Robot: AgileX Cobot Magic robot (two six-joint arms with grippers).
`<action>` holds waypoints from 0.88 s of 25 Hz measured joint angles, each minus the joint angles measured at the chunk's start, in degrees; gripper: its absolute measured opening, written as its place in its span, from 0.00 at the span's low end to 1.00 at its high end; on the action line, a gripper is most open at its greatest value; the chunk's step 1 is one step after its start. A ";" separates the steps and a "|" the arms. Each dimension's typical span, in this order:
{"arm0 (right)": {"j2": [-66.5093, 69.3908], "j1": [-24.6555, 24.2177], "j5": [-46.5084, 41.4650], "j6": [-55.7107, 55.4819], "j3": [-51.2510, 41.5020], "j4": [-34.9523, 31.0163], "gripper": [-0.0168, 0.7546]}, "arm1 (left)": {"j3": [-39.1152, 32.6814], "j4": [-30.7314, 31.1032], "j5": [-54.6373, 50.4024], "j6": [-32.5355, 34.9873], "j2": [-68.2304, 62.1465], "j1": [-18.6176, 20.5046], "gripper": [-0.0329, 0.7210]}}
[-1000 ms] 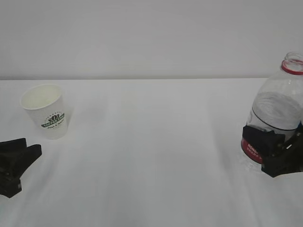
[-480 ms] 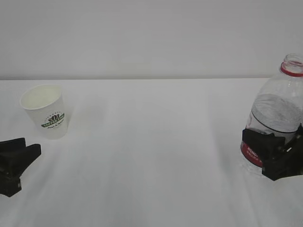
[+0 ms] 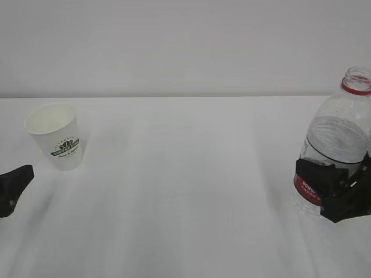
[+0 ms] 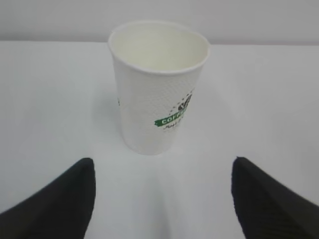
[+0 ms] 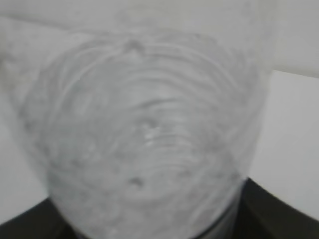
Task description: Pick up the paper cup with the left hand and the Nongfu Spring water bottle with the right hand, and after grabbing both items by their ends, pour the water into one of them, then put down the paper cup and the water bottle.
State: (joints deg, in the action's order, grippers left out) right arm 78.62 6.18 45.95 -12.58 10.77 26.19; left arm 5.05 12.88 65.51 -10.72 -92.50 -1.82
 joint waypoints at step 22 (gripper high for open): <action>0.00 0.00 0.00 0.00 0.00 0.09 0.60 | 7.03 2.21 0.35 0.00 -13.68 0.00 0.84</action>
State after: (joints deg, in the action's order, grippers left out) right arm 78.62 6.18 45.95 -12.58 10.77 26.29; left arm 12.08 15.10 65.85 -10.72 -106.18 -1.82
